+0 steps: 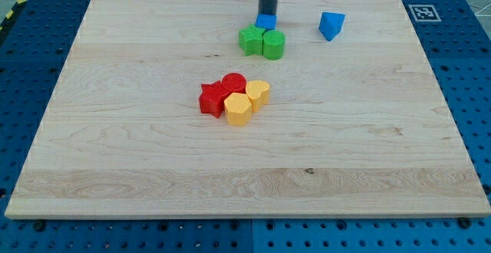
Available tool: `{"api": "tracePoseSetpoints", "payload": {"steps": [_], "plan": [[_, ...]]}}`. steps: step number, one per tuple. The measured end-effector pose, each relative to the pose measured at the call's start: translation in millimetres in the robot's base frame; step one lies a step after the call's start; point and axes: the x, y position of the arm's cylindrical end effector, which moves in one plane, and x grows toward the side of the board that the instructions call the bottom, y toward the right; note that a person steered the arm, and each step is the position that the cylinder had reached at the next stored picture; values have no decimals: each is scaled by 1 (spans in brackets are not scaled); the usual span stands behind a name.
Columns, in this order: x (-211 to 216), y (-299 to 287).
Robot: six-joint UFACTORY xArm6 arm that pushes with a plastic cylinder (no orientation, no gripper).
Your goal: Push the blue triangle to group of blocks
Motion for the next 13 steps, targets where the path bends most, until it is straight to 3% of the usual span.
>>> {"api": "tracePoseSetpoints", "payload": {"steps": [1,3,4,6,8,11,13], "plan": [[0,-7],[-71,39],[-70,99],[-9,171],[29,158],[28,125],[27,70]]}}
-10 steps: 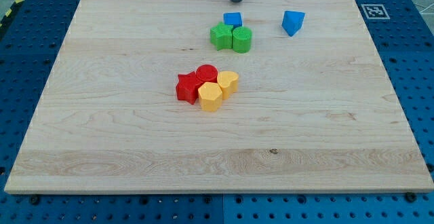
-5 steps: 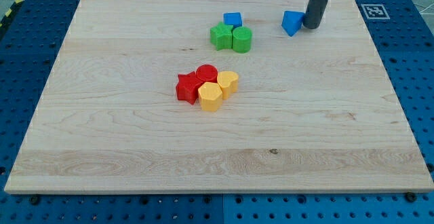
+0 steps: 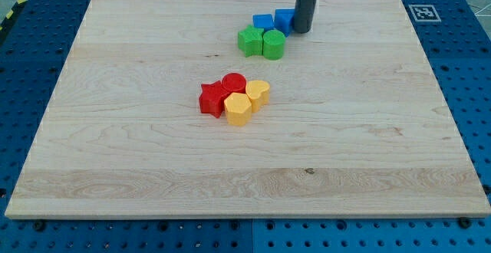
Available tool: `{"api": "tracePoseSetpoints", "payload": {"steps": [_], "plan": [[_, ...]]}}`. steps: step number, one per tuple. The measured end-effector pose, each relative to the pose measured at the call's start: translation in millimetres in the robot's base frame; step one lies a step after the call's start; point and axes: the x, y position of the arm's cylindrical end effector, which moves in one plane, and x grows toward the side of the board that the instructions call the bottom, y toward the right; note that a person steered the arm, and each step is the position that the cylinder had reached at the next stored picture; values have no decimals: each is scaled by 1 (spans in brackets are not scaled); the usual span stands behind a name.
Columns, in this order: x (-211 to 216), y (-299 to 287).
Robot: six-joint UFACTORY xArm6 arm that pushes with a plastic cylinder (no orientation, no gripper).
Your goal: Push the blue triangle to group of blocks
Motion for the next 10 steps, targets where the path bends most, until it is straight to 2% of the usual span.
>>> {"api": "tracePoseSetpoints", "payload": {"steps": [1,2,3,5,10], "plan": [[-3,25],[-39,45],[-55,11],[-49,-18],[-34,5]]}}
